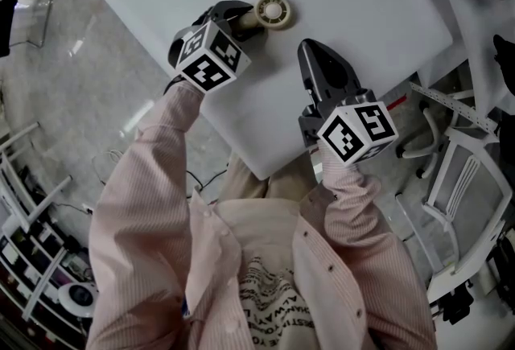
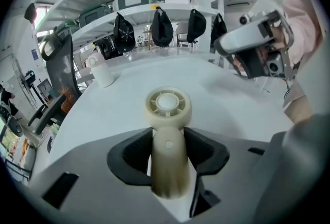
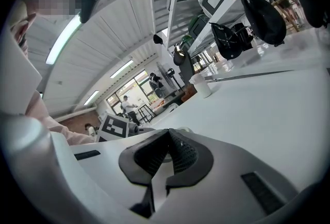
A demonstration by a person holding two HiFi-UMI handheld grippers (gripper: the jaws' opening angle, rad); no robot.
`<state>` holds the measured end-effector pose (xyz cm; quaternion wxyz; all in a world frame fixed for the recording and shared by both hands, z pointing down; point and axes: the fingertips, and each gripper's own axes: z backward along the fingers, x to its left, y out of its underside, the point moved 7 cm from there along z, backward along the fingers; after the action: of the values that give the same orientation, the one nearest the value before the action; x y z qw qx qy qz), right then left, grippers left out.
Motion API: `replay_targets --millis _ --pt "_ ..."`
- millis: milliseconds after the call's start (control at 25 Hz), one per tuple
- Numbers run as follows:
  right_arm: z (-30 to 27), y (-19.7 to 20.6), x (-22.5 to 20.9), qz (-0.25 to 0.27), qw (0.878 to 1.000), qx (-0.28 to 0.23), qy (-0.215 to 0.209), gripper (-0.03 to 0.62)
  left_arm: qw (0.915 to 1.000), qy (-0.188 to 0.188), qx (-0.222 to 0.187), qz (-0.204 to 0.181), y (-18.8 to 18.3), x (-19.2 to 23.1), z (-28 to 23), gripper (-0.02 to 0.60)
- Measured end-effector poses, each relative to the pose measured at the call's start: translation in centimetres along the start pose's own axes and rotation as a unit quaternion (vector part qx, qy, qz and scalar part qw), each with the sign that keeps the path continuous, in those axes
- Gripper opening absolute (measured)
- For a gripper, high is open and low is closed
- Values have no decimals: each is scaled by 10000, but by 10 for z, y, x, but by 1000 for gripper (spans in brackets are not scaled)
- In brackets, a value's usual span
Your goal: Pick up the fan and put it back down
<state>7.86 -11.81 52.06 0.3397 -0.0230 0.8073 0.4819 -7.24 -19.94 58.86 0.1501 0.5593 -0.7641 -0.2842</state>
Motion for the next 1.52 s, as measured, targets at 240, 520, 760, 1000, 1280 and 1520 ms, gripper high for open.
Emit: replay_targets --millis 240,520,760,1000,1280,1520 --pt "3 -1 1 28 10000 21 16 -2 9992 -183 -250 265 -5 -3 7 183" --pt "11 -19 10 205 9997 -87 -31 -2 9935 -593 -658 714 -17 -11 33 183" --pt "23 -39 19 314 9991 -269 -38 -2 9794 -956 -1106 1395 -32 -31 64 183" --pt "35 -57 33 420 9984 -381 -63 -2 9674 -1322 -1379 1661 -45 -48 98 183" --pt "49 -76 48 532 9970 -552 -100 -2 9446 -1797 -1758 2108 -52 -58 141 183" --pt "57 -90 61 751 9951 -618 -203 -2 9272 -2109 -2073 2298 -57 -60 175 184"
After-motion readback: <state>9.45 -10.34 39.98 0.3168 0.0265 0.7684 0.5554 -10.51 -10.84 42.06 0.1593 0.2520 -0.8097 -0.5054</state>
